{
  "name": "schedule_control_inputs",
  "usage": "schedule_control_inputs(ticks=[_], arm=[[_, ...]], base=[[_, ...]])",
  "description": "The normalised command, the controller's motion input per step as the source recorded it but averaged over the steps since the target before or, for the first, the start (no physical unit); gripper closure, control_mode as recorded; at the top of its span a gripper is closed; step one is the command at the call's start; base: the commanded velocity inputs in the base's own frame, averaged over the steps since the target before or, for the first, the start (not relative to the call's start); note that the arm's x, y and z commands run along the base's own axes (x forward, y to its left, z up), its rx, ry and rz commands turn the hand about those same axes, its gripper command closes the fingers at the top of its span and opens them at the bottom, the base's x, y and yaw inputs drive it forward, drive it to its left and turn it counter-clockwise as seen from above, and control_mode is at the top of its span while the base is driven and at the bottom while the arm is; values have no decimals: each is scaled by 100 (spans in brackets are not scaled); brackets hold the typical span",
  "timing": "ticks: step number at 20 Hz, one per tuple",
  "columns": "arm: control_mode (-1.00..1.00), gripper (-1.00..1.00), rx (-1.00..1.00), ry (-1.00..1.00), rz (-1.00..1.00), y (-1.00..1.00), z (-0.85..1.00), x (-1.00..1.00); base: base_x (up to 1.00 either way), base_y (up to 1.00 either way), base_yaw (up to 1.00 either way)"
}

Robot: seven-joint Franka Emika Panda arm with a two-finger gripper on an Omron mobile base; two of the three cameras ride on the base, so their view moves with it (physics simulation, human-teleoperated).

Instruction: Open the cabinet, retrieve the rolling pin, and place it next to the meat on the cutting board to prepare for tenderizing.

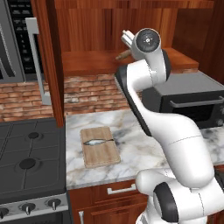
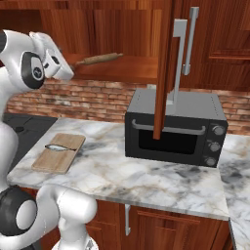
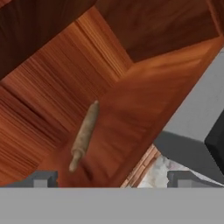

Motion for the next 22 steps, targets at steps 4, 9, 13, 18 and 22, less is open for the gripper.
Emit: schedule_control_inputs(ticks=[4,9,13,18,22], arm=[[-100,-100,-2,6,9,-1,0,50],[-100,-100,-4,12,10,0,0,62],[-100,-100,-5,13,8,1,0,56],[-100,-100,-2,13,2,12,0,40],[-100,-100,0,6,0,16,0,29]], base=[[0,0,0],[0,0,0],[0,0,0],[0,0,0],[0,0,0]])
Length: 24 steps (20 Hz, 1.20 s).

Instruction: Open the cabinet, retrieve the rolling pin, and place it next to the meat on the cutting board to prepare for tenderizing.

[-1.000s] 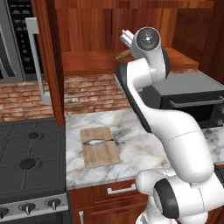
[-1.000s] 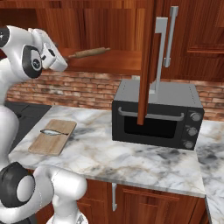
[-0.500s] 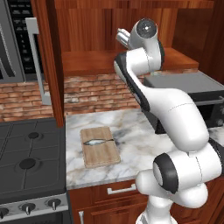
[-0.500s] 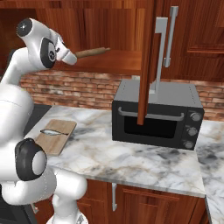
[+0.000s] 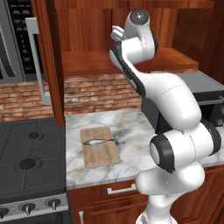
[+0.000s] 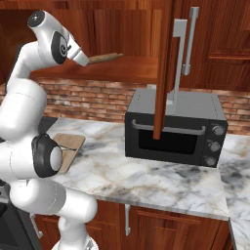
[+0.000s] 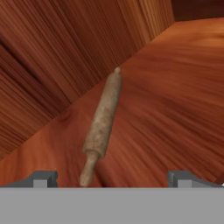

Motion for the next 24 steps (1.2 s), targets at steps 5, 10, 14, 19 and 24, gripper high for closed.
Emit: schedule_control_inputs(ticks=[5,10,14,19,24], arm=[[-100,-100,-2,0,0,9,0,0],[-100,-100,-1,0,0,8,-1,6],[-100,-100,0,4,0,1,-2,23],[-100,-100,-3,1,0,0,-10,19],[-100,-100,-4,1,0,0,-16,21]], base=[[0,0,0],[0,0,0],[0,0,0],[0,0,0],[0,0,0]])
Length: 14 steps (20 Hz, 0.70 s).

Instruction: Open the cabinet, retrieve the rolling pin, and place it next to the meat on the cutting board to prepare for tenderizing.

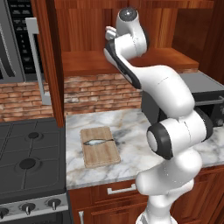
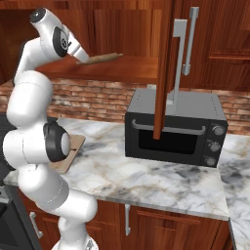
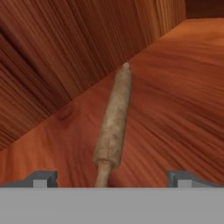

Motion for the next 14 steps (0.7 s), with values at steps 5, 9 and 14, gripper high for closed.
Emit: schedule_control_inputs(ticks=[5,9,14], arm=[[-100,-100,-3,4,0,4,-20,21],[-100,-100,-3,3,0,5,-21,14],[-100,-100,-1,5,0,0,-10,27]], base=[[0,0,0],[0,0,0],[0,0,0]])
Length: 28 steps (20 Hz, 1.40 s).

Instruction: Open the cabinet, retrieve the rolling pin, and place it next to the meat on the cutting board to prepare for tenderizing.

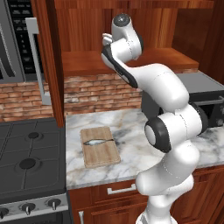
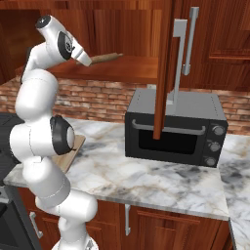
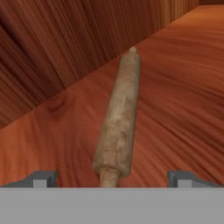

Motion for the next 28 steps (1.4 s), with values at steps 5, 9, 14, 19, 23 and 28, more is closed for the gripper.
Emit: schedule_control_inputs(ticks=[5,9,14,19,23,28], arm=[[-100,-100,0,5,0,0,0,34],[-100,-100,0,2,0,0,-3,26],[-100,-100,-1,2,0,0,-2,29],[-100,-100,-1,2,0,0,-8,19],[-100,-100,-1,0,-2,0,-18,0],[-100,-100,0,0,-2,0,-16,0]], base=[[0,0,0],[0,0,0],[0,0,0],[0,0,0],[0,0,0],[0,0,0]])
